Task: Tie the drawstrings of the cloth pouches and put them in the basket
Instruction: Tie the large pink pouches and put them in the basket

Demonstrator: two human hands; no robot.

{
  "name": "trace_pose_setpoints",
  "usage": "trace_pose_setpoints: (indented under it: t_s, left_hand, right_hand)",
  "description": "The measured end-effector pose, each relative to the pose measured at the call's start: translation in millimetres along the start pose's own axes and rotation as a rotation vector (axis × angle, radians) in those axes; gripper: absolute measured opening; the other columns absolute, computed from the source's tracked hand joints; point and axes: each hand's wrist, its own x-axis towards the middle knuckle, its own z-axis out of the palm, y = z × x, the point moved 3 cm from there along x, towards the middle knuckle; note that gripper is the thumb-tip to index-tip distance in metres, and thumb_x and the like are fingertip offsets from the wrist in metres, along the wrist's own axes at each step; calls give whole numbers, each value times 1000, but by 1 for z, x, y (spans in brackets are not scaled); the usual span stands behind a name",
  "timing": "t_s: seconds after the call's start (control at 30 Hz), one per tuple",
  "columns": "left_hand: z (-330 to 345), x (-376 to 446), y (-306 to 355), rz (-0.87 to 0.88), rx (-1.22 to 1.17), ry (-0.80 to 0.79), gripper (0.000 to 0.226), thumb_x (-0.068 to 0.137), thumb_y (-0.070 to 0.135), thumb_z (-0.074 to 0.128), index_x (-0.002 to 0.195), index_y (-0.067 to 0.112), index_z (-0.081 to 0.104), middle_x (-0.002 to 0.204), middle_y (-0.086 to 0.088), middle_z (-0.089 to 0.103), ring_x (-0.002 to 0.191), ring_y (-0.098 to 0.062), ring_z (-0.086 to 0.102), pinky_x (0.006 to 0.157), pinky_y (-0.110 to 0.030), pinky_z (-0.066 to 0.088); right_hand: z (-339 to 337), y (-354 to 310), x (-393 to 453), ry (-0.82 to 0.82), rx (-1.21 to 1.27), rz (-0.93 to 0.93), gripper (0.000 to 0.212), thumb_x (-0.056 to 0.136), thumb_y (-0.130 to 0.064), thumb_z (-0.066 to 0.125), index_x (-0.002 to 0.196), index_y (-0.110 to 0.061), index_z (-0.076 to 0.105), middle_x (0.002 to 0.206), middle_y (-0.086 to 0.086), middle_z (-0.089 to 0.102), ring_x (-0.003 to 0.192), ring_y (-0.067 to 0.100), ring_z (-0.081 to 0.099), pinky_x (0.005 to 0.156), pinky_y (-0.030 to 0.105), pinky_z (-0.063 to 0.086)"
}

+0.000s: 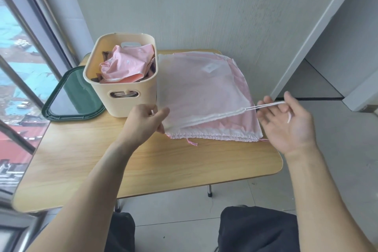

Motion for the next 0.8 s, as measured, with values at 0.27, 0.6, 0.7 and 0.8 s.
trace_pose_setpoints:
  t_s: [0.27, 0.6, 0.7, 0.8]
  left_hand:
    - [-5, -3, 0, -76, -529, 281, 45, 93, 20, 65, 53, 16, 43, 43, 1, 50, 78, -22, 75, 77, -32, 41]
    - [-20, 5, -2, -306, -1172, 336, 45, 94, 19, 61, 53, 22, 42, 44, 3, 18, 39, -13, 23, 53, -22, 50]
    - [-19, 5, -2, -314, -1148, 212, 55, 96, 14, 53, 47, 24, 30, 40, 5, 13, 35, -12, 14, 41, -20, 32]
    - [-14, 5, 1, -270, -779, 79, 47, 96, 17, 50, 54, 18, 30, 42, 2, 19, 36, -14, 19, 44, -25, 27]
  right_hand:
    - [28, 28, -6, -281, 29, 203, 29, 99, -30, 46, 73, -17, 54, 67, -4, 42, 54, 11, 40, 69, 30, 57]
    - [4, 14, 14, -160, -367, 328, 23, 91, -32, 55, 73, -18, 54, 62, -7, 39, 40, 3, 24, 39, 16, 21]
    - [-19, 2, 26, 62, -491, 179, 26, 99, -28, 57, 77, -14, 55, 63, -3, 41, 40, 5, 24, 37, 17, 21]
    - [-26, -8, 30, 139, -522, -55, 27, 103, -25, 56, 80, -10, 58, 67, -1, 45, 43, 6, 27, 41, 19, 22]
